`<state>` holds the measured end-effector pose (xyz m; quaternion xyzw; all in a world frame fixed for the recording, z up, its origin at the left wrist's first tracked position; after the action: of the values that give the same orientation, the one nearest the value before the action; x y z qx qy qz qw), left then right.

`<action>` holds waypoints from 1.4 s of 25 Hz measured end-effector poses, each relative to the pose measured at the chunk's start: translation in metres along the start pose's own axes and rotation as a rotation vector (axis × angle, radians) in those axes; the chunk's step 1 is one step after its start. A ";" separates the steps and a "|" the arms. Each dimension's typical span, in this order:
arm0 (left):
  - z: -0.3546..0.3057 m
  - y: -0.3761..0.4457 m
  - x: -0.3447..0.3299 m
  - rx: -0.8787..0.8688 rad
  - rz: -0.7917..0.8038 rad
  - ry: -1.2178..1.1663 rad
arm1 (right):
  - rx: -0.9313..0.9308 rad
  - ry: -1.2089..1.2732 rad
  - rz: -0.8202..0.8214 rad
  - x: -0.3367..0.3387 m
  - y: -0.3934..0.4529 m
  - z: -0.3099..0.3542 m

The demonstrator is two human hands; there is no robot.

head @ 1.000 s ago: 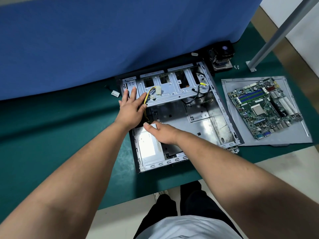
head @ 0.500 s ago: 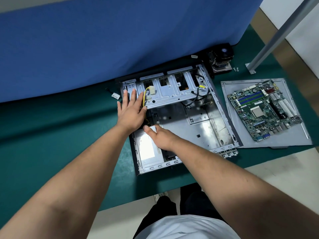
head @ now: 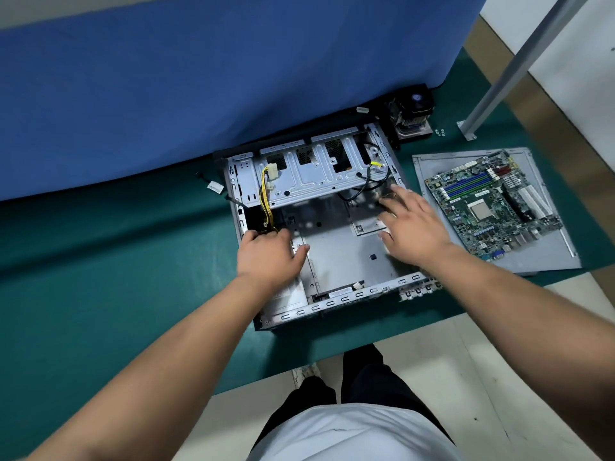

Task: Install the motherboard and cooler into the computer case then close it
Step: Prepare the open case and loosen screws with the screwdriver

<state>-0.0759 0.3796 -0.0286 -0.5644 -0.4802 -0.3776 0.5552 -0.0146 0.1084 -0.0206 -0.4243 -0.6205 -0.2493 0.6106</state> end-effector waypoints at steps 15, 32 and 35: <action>-0.011 -0.001 0.000 -0.099 -0.194 0.047 | -0.127 0.229 -0.212 0.005 -0.012 -0.007; -0.042 0.092 0.020 -0.118 -0.018 0.212 | -0.508 0.786 0.117 -0.004 -0.017 -0.031; -0.038 0.081 0.017 -0.114 -0.003 0.193 | -0.502 0.777 0.105 -0.010 -0.027 -0.021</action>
<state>0.0105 0.3500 -0.0296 -0.5556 -0.4031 -0.4578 0.5651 -0.0270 0.0750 -0.0221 -0.4648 -0.2440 -0.5010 0.6881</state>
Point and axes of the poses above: each hand's wrist, its own y-axis towards the middle knuckle, its own x-axis out of the back of the hand, z = x × y, the point moved 4 cm from there along y, towards the middle knuckle, and after that the axes turned 7 degrees about x, right-handed, at the moved point
